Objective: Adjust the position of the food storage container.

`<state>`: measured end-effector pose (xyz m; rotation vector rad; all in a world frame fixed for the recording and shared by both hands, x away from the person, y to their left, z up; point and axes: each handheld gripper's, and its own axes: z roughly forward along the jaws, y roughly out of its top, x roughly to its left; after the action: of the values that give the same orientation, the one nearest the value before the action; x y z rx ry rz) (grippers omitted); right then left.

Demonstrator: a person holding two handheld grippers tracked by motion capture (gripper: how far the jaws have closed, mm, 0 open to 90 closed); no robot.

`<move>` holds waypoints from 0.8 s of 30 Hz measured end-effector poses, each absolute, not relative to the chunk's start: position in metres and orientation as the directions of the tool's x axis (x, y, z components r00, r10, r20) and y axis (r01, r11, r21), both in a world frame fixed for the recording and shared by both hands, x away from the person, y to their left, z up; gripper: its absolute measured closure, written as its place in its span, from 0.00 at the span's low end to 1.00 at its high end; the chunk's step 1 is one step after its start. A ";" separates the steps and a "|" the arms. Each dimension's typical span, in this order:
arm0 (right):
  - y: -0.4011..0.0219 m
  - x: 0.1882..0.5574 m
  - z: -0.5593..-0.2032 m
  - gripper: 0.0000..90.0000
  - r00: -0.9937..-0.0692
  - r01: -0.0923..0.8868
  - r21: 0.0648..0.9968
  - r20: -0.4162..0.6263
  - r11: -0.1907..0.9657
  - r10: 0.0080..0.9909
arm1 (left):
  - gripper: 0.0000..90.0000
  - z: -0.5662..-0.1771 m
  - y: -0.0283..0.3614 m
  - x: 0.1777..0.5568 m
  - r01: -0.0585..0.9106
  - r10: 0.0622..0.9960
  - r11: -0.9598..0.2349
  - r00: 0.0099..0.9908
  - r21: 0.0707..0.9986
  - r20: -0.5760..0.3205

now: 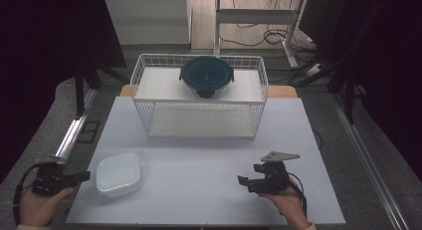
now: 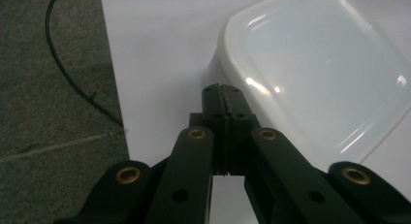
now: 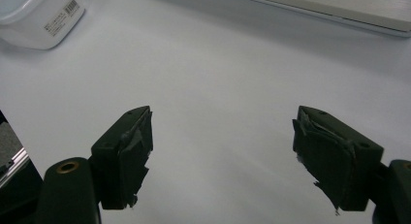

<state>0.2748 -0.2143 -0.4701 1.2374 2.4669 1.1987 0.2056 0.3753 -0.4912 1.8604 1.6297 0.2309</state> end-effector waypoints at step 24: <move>-0.213 0.275 -0.471 0.24 -0.657 0.620 0.700 0.216 0.354 0.722 | 1.00 -0.504 0.324 0.206 0.838 0.870 -0.118 0.347 0.533 -0.352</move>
<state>0.2746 -0.2127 -0.4712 1.2344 2.4757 1.1904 0.2063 0.3243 -0.5043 1.9466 1.4876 0.0607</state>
